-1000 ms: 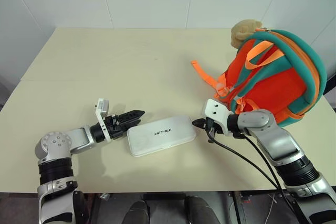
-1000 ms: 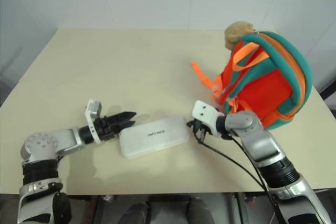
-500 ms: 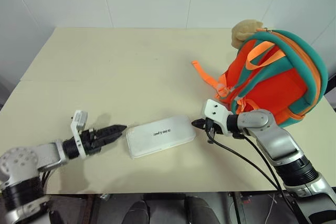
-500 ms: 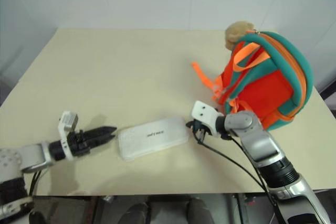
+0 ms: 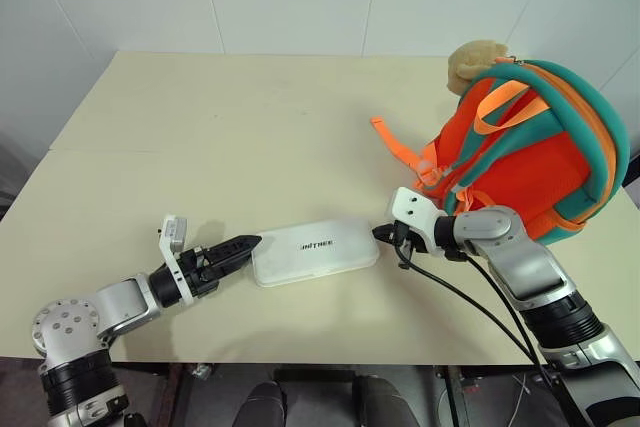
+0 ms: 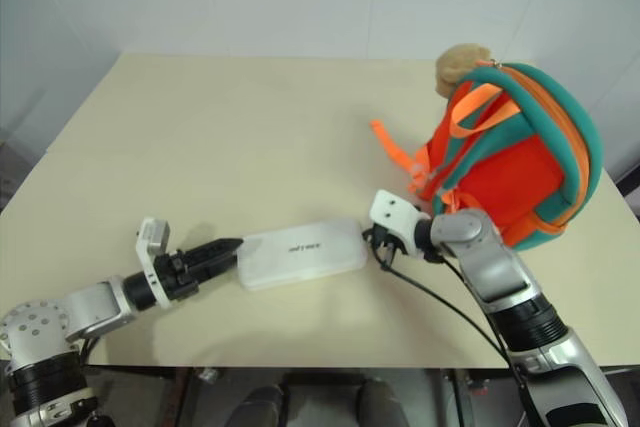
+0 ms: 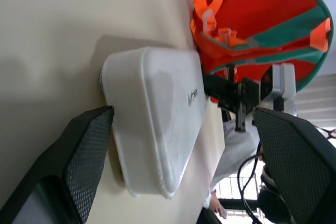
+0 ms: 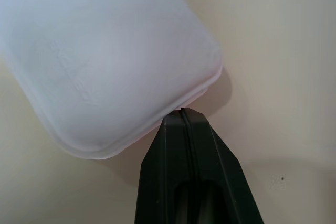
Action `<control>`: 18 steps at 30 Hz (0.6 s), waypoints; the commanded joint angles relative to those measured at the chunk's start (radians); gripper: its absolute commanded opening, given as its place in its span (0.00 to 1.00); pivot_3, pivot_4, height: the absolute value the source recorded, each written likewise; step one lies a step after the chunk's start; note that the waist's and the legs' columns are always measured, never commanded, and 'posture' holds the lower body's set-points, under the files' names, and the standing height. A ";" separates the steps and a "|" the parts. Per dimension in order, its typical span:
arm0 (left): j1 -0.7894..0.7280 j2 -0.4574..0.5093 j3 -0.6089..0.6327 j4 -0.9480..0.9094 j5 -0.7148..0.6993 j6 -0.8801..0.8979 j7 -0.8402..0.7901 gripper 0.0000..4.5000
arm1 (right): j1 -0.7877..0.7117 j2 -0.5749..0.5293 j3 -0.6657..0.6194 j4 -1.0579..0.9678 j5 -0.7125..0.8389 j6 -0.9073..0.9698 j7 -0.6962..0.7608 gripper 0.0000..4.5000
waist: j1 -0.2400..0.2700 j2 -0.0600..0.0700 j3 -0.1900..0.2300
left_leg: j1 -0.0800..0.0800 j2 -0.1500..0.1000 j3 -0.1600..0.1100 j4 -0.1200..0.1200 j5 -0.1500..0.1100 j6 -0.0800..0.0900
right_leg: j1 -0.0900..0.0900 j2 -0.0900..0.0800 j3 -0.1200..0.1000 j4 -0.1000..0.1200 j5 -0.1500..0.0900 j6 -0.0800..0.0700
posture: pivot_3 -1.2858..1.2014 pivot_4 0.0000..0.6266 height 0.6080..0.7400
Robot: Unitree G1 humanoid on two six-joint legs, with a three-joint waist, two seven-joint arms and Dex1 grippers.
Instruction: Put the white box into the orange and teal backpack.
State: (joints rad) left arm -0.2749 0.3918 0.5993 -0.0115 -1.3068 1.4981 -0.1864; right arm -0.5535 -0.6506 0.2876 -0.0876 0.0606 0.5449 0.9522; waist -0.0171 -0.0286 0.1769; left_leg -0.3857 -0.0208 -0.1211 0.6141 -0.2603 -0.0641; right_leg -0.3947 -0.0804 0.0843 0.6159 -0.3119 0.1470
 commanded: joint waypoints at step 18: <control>-0.073 -0.061 -0.157 -0.011 0.083 -0.241 -0.106 1.00 | -0.010 0.019 -0.023 -0.054 0.014 -0.018 0.014 0.03 | 0.013 0.000 0.000 | -0.001 0.000 0.001 0.000 0.001 -0.003 | 0.000 0.000 0.000 -0.003 0.000 0.000 | 0.52 0.24 1.00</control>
State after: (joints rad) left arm -0.3449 0.3461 0.5030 0.0366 -1.2245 1.2766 -0.2286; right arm -0.5517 -0.6542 0.2671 -0.0877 0.0457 0.5483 0.9519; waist -0.0039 -0.0286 0.1770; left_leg -0.3868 -0.0209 -0.1199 0.6137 -0.2591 -0.0667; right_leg -0.3950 -0.0804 0.0845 0.6126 -0.3119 0.1470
